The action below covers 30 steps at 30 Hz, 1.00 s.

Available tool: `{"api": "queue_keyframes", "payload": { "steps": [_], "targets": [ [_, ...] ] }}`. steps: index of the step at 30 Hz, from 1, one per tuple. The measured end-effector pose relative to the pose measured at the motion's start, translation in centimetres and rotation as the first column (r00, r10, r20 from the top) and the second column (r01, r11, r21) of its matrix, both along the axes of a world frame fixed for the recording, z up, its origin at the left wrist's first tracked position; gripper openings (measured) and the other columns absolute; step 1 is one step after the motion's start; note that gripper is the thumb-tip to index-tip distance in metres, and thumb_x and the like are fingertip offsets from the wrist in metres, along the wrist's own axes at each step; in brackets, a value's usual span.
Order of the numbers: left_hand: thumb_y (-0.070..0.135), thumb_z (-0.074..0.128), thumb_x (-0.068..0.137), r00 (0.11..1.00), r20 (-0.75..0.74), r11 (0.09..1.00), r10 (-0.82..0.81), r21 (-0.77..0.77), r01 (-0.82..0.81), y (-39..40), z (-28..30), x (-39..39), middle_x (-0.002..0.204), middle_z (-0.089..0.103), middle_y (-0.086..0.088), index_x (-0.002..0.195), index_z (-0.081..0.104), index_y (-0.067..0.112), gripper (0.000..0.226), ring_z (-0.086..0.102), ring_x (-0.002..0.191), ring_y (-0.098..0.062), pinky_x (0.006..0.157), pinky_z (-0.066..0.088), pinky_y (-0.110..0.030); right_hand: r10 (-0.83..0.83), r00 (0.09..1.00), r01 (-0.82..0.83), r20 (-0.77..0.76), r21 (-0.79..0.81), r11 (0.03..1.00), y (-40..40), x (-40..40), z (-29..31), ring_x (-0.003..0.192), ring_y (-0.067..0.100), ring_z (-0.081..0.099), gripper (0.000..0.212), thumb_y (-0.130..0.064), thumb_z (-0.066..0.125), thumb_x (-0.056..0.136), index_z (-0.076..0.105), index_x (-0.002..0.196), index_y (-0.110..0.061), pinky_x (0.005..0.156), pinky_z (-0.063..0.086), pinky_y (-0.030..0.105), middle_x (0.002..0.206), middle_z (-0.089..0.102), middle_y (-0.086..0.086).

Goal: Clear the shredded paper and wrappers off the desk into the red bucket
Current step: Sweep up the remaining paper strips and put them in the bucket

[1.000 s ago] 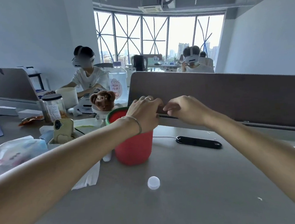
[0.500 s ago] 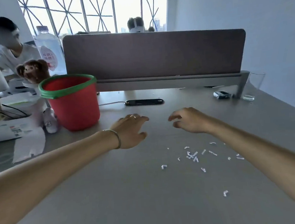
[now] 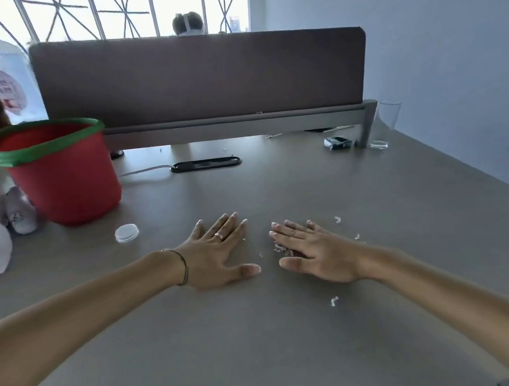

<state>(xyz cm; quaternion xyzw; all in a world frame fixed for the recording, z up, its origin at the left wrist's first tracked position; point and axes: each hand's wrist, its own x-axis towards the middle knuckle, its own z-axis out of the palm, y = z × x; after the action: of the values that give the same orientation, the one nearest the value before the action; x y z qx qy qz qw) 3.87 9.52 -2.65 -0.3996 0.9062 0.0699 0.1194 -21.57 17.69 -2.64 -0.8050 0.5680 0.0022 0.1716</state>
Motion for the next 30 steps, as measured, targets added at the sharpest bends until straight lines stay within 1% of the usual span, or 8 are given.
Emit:
{"api": "queue_keyframes", "payload": {
  "steps": [2,4,7,11,15,19,23,30],
  "targets": [
    [0.099,0.006,0.062,0.998,-0.034,0.999,-0.048,-0.004,0.047,-0.1,-0.2,-2.6,0.164,-0.026,0.005,0.155,-0.022,0.032,0.118,-0.029,0.148,-0.009,0.123,-0.011,-0.050,-0.060,0.979,0.053,0.196,0.041,0.998,1.6,-1.3,0.9,0.153,-0.005,0.000,0.075,-0.059,0.038,0.102,0.011,0.165,-0.030,0.126,-0.001,0.023,0.166,0.006,-0.021],
    [0.098,0.004,0.062,0.993,-0.063,0.995,-0.102,-0.020,0.101,0.4,-0.3,-5.0,0.164,-0.024,0.005,0.156,-0.020,0.031,0.118,-0.027,0.149,-0.010,0.123,-0.011,-0.051,-0.198,0.912,0.206,0.358,0.016,0.978,2.4,-3.5,1.3,0.151,-0.006,0.011,0.068,-0.045,0.047,0.105,0.018,0.164,-0.029,0.123,0.007,0.018,0.166,0.015,-0.018],
    [0.095,0.005,0.067,0.976,-0.094,0.980,-0.198,-0.030,0.196,2.1,-0.6,-7.7,0.165,-0.022,0.008,0.157,-0.017,0.032,0.112,-0.027,0.149,-0.008,0.123,-0.010,-0.052,-0.371,0.913,0.390,0.168,-0.094,0.916,2.7,-7.9,0.4,0.157,0.004,-0.001,0.068,-0.050,0.036,0.107,0.012,0.165,-0.026,0.129,-0.001,0.033,0.173,0.004,-0.008],
    [0.091,0.013,0.077,0.939,-0.130,0.948,-0.318,-0.043,0.315,4.5,-1.1,-8.9,0.165,-0.020,0.008,0.155,-0.017,0.040,0.098,-0.026,0.149,-0.008,0.122,-0.013,-0.050,-0.410,0.909,0.406,-0.077,-0.057,0.912,3.1,-10.6,-1.2,0.157,0.008,-0.014,0.073,-0.065,0.021,0.102,0.000,0.165,-0.033,0.128,-0.009,0.042,0.173,-0.011,-0.008],
    [0.092,0.014,0.076,0.937,-0.190,0.956,-0.292,-0.045,0.289,5.1,-1.1,-7.2,0.165,-0.022,0.013,0.154,-0.020,0.041,0.099,-0.029,0.147,-0.003,0.123,-0.012,-0.046,-0.346,0.931,0.338,-0.114,-0.080,0.938,2.2,-8.4,-0.9,0.156,0.009,-0.020,0.075,-0.070,0.014,0.098,-0.004,0.163,-0.037,0.128,-0.011,0.046,0.172,-0.017,-0.005],
    [0.095,0.011,0.074,0.963,-0.173,0.978,-0.205,-0.064,0.197,4.5,-1.0,-4.5,0.162,-0.026,0.016,0.153,-0.023,0.039,0.104,-0.032,0.144,0.000,0.124,-0.013,-0.045,-0.161,0.974,0.151,-0.156,-0.076,0.986,3.0,-5.0,-0.6,0.154,0.011,-0.028,0.084,-0.079,0.004,0.087,-0.008,0.161,-0.043,0.127,-0.015,0.045,0.170,-0.024,-0.004],
    [0.098,0.006,0.069,0.977,-0.147,0.987,-0.156,-0.062,0.149,4.2,-1.2,-4.0,0.162,-0.027,0.015,0.152,-0.026,0.040,0.106,-0.033,0.145,-0.002,0.123,-0.014,-0.045,-0.028,0.984,0.016,-0.174,-0.069,0.997,5.4,-3.9,-0.4,0.151,0.007,-0.035,0.071,-0.071,0.016,0.100,-0.013,0.159,-0.047,0.125,-0.020,0.042,0.167,-0.031,-0.007],
    [0.096,0.004,0.070,0.961,-0.138,0.971,-0.239,-0.050,0.234,5.6,-1.2,-6.8,0.164,-0.025,0.009,0.156,-0.017,0.039,0.105,-0.033,0.146,-0.005,0.122,-0.016,-0.048,-0.244,0.953,0.242,-0.177,-0.035,0.970,11.0,-5.0,-0.2,0.149,0.006,-0.037,0.091,-0.086,0.003,0.082,-0.027,0.156,-0.042,0.128,-0.013,0.043,0.164,-0.036,-0.010]
  ]
}}
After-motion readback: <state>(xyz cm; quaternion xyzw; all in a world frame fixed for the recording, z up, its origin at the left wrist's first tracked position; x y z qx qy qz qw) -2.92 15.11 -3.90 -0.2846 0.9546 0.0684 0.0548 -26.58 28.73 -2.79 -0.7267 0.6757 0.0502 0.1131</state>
